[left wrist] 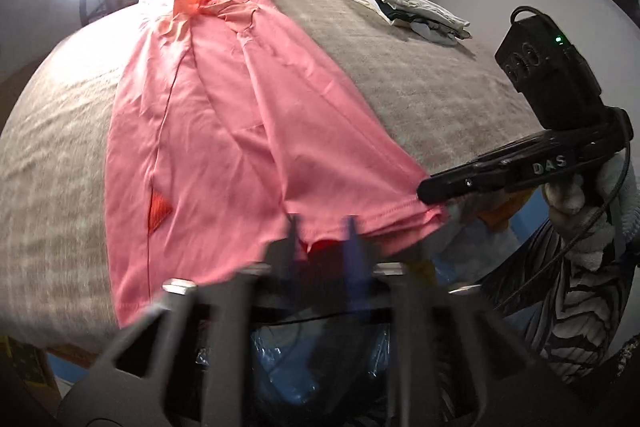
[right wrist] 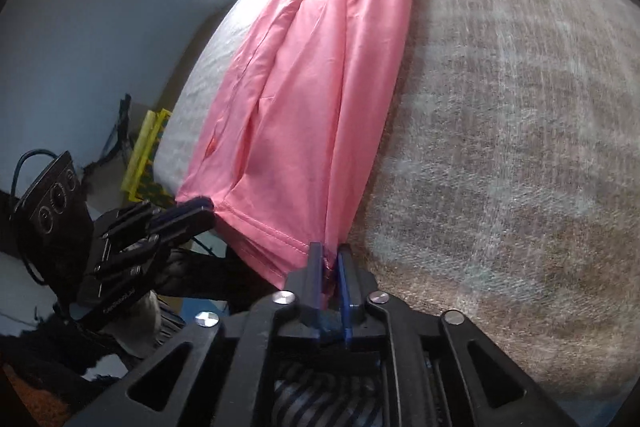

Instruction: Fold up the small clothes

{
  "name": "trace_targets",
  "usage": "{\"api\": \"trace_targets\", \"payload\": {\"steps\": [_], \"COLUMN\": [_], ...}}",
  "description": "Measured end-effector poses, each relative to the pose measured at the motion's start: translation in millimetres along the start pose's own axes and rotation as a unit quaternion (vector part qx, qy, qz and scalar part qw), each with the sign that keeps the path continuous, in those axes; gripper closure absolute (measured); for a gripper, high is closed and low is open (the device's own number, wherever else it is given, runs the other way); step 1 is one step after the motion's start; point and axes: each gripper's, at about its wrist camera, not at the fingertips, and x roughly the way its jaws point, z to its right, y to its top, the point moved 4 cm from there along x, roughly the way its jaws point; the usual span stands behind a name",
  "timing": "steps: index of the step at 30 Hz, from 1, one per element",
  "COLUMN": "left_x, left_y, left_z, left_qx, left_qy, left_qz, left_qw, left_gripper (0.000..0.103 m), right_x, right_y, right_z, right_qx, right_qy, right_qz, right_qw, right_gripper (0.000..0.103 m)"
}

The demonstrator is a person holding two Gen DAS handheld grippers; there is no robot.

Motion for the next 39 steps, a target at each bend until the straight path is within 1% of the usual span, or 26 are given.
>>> {"api": "trace_targets", "payload": {"steps": [1, 2, 3, 4, 5, 6, 7, 9, 11, 13, 14, 17, 18, 19, 20, 21, 22, 24, 26, 27, 28, 29, 31, 35, 37, 39], "left_x": [3.5, 6.8, 12.4, 15.3, 18.4, 22.8, 25.8, 27.9, 24.5, 12.9, 7.0, -1.1, 0.8, 3.3, 7.1, 9.2, 7.4, -1.4, -12.2, -15.6, -18.4, -20.3, -19.6, -3.4, 8.7, 20.4], "left_y": [2.1, 3.7, 5.2, 5.7, 5.5, 4.5, 3.6, 0.8, 0.0, 0.0, -1.0, -9.9, -13.3, -14.3, -15.6, -15.5, -14.4, -8.9, 1.4, 6.3, 12.5, 21.1, 34.4, 56.7, 65.1, 71.2], "left_z": [0.0, 0.4, 1.7, 1.9, 3.1, 4.8, 4.8, 6.4, 4.1, 4.1, 5.1, 4.1, 1.8, -0.6, -3.3, -6.1, -6.6, -3.1, 1.5, 3.3, 5.3, 7.0, 10.2, 16.8, 20.1, 22.9], "left_qx": [-0.001, 0.000, 0.006, 0.011, 0.017, 0.026, 0.033, 0.043, 0.028, 0.018, 0.021, 0.017, 0.020, 0.018, 0.009, -0.004, -0.006, 0.012, 0.023, 0.024, 0.023, 0.021, 0.016, 0.005, 0.001, -0.001], "left_qy": [-0.002, -0.005, 0.001, 0.008, 0.010, 0.015, 0.019, 0.023, 0.012, 0.006, 0.008, 0.011, 0.023, 0.028, 0.021, 0.012, 0.014, 0.024, 0.022, 0.018, 0.013, 0.008, 0.002, -0.011, -0.015, -0.017], "left_qz": [-0.002, -0.004, -0.008, -0.009, -0.011, -0.017, -0.019, -0.013, -0.013, -0.005, 0.001, 0.001, -0.001, -0.004, -0.016, -0.029, -0.026, -0.014, 0.002, 0.007, 0.014, 0.023, 0.035, 0.043, 0.042, 0.039], "left_qw": [1.0000, 1.0000, 0.9999, 0.9999, 0.9997, 0.9994, 0.9991, 0.9987, 0.9995, 0.9998, 0.9998, 0.9998, 0.9995, 0.9994, 0.9996, 0.9995, 0.9995, 0.9996, 0.9995, 0.9995, 0.9995, 0.9995, 0.9992, 0.9990, 0.9990, 0.9991], "left_gripper": [0.060, 0.060, 0.060, 0.066, 0.075, 0.101, 0.103, 0.103, 0.103, 0.103, 0.103, 0.103, 0.103, 0.103, 0.103, 0.103, 0.103, 0.103, 0.102, 0.102, 0.102, 0.102, 0.102, 0.102, 0.102, 0.102], "right_x": [-0.3, -1.0, -3.9, -4.3, -3.8, -3.0, -3.0, -1.5, -0.7, -0.8, -0.4, 1.5, 1.8, 2.3, 3.0, 6.9, 6.9, 5.4, 0.2, -6.9, -14.8, -24.6, -45.9, -84.1, -97.1, -104.5], "right_y": [0.5, 1.0, 1.2, 1.3, 1.7, 1.6, 1.2, 1.2, 2.4, 4.5, 5.1, 6.1, 6.5, 6.6, 6.5, 5.1, 4.0, 1.1, -0.7, -0.1, 3.7, 9.7, 27.3, 72.6, 97.3, 122.7], "right_z": [-0.9, -2.2, -1.5, -2.1, -3.2, -3.3, -1.7, -1.3, 2.1, 5.6, 6.1, 4.0, 3.1, 2.9, 2.4, 1.5, 0.9, -3.0, -8.1, -10.2, -9.2, -6.3, 3.7, 27.7, 34.7, 36.0], "right_qx": [-0.003, -0.006, -0.011, -0.014, -0.017, -0.017, -0.015, -0.009, 0.005, 0.022, 0.026, 0.013, 0.010, 0.006, -0.002, -0.012, -0.020, -0.035, -0.058, -0.068, -0.070, -0.068, -0.055, -0.019, -0.021, -0.044], "right_qy": [0.000, 0.001, 0.002, -0.001, -0.005, -0.005, -0.003, 0.001, 0.017, 0.040, 0.045, 0.031, 0.027, 0.016, 0.003, -0.023, -0.034, -0.048, -0.058, -0.056, -0.054, -0.055, -0.046, -0.026, -0.023, -0.033], "right_qz": [0.002, 0.004, 0.007, 0.008, 0.008, 0.008, 0.008, 0.010, 0.011, 0.012, 0.013, 0.016, 0.017, 0.017, 0.015, 0.004, 0.003, -0.011, -0.017, -0.016, -0.008, 0.009, 0.043, 0.108, 0.130, 0.147], "right_qw": [1.000, 1.000, 1.000, 1.000, 1.000, 1.000, 1.000, 1.000, 1.000, 0.999, 0.999, 0.999, 0.999, 1.000, 1.000, 1.000, 0.999, 0.998, 0.997, 0.996, 0.996, 0.996, 0.996, 0.994, 0.991, 0.988], "right_gripper": [0.078, 0.073, 0.067, 0.067, 0.067, 0.067, 0.067, 0.068, 0.061, 0.050, 0.049, 0.051, 0.054, 0.071, 0.084, 0.100, 0.101, 0.101, 0.099, 0.091, 0.067, 0.062, 0.061, 0.061, 0.061, 0.061]}}
